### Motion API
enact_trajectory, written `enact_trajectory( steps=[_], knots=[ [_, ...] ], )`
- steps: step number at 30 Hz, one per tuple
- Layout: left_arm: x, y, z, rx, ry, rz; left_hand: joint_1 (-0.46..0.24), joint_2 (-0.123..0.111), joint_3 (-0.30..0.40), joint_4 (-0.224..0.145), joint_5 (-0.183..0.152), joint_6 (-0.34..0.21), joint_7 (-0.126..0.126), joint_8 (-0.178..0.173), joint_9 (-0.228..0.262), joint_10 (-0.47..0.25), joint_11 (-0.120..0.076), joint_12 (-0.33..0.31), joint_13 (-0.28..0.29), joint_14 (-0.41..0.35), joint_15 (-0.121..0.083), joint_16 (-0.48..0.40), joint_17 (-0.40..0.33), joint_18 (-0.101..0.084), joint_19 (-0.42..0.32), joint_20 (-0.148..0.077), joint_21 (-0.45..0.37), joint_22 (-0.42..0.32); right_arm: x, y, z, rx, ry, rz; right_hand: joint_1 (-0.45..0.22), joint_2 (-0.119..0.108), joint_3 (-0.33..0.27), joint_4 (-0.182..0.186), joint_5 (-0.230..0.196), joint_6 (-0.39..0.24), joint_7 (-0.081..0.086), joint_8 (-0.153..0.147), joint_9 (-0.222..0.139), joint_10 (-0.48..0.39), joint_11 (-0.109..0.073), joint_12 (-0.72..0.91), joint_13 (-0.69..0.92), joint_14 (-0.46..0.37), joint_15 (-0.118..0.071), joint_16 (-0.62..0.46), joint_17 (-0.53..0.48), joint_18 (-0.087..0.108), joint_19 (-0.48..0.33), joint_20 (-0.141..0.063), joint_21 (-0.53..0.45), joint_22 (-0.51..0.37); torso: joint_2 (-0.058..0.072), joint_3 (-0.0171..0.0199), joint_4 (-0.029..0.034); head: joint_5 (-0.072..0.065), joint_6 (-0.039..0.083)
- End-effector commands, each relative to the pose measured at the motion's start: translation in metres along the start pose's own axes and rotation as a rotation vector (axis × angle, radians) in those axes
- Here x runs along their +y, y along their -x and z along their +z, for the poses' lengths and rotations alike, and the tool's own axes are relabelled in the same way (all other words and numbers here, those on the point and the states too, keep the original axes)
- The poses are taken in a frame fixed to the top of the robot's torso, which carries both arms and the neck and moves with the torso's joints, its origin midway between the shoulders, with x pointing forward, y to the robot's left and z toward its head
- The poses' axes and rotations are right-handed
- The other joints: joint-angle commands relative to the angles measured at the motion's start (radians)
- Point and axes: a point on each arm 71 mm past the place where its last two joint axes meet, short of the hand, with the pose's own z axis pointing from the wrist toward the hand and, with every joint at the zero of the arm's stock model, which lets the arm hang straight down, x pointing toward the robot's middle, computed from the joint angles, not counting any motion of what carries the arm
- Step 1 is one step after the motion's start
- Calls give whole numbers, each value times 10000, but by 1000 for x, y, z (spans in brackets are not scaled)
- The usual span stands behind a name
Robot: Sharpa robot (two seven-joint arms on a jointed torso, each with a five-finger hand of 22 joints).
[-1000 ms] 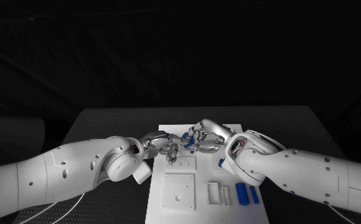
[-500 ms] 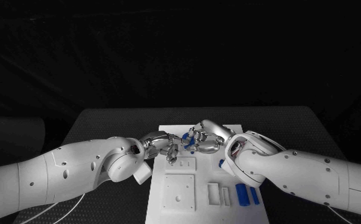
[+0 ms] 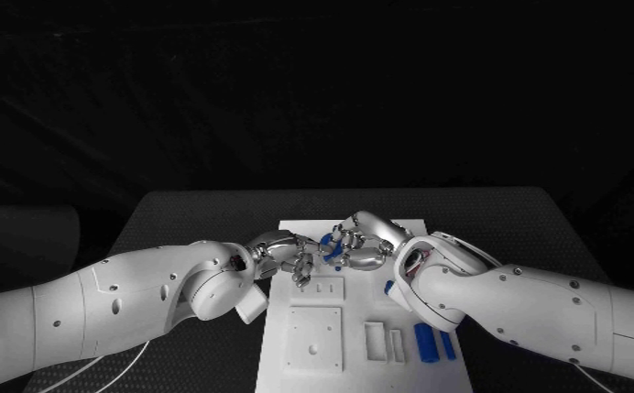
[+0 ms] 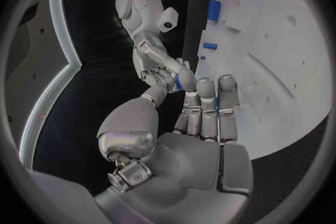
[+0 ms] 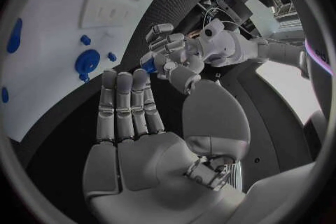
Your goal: Assemble the parts on the task board
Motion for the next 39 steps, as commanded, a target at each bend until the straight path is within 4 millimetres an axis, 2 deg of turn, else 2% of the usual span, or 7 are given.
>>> enact_trajectory(
  steps=[1,30,31,33,39],
  knots=[
    [-3,0,1,-154,-90,-62,46,72,-34,-64,-4,93,15,38,-28,80,15,67,-12,101,-4,62,-11,-25,26,-1132,51,185,2,-3,0,49,133,-274,-22,109,66,-20,78,337,-174,79,287,225,-154,-51,16,84,-17,40,-16,-6,103,3,71,-18,2,-1,1,-1,10],
    [-3,-3,3,-151,2,-52,256,42,-87,-224,-11,250,-24,28,-272,165,-23,36,-68,166,-41,64,-41,-18,65,-1160,83,176,3,-8,1,23,-45,-229,-105,77,107,-63,299,398,-196,69,301,285,-176,-60,53,137,-50,65,-22,-6,155,-30,139,-38,2,1,-3,-29,-3],
    [-3,-3,3,-170,-6,-50,317,87,-60,-251,-1,266,-26,32,-289,174,-29,36,-71,171,-46,66,-43,-14,70,-1165,85,176,3,-8,1,29,-62,-231,-105,78,108,-62,300,399,-197,69,301,285,-177,-60,54,137,-51,66,-22,-6,155,-30,139,-39,2,3,-3,-29,-4],
    [-3,-2,3,-247,-12,-47,775,429,182,-452,207,374,-64,96,-312,238,-61,55,-74,218,-79,92,-39,5,106,-1189,117,185,3,-8,1,50,-86,-237,-109,71,109,-64,310,402,-197,68,302,288,-178,-60,55,140,-52,67,-22,-6,158,-32,143,-39,2,3,-3,-27,-9],
    [-3,-1,3,-348,-26,-58,1361,747,271,-518,426,598,-129,268,-319,364,-124,56,-97,307,-135,134,-36,-15,159,-1198,202,201,2,-9,1,128,-143,-251,-114,61,113,-66,323,403,-198,66,302,291,-179,-62,58,143,-55,68,-23,-6,160,-34,147,-42,-1,2,-2,-40,-11]
  ],
)
